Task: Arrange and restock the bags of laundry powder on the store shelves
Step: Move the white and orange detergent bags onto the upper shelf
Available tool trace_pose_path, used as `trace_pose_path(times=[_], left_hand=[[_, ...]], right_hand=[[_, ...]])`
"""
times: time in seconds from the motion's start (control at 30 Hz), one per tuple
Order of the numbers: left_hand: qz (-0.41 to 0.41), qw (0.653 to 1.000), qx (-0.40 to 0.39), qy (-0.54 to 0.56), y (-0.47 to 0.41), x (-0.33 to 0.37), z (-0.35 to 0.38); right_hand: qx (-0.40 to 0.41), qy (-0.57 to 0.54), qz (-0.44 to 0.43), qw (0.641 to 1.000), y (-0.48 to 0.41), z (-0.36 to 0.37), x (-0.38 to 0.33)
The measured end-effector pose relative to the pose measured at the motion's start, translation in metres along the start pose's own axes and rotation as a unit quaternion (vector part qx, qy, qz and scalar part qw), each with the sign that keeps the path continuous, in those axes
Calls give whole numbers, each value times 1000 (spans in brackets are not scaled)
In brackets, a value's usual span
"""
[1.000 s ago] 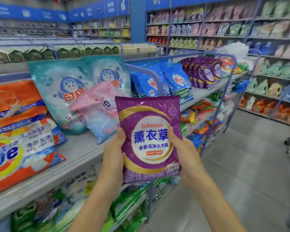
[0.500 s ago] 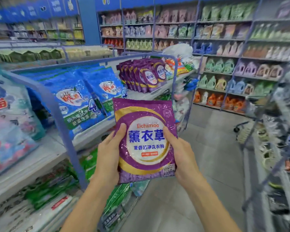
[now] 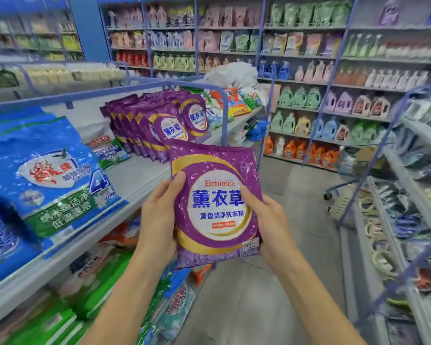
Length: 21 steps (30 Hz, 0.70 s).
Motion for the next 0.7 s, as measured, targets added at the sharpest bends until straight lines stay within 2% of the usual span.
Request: trace_pose_path(times=[0.43, 0.7], left_hand=[[-3, 998, 64, 24, -194, -65, 90], [114, 977, 175, -33, -295, -63, 118]], right_hand=[[-73, 13, 35, 997, -248, -62, -22], [-168, -3, 48, 985, -389, -63, -34]])
Point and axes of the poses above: each hand's wrist, its own y-axis away from the middle knuckle, its own z-axis out of the palm, x = y × z, the point moved 4 cm from there along -y, towards the middle knuckle, and after that the axes turned 2 degrees about -x, right-handed, at the moved point
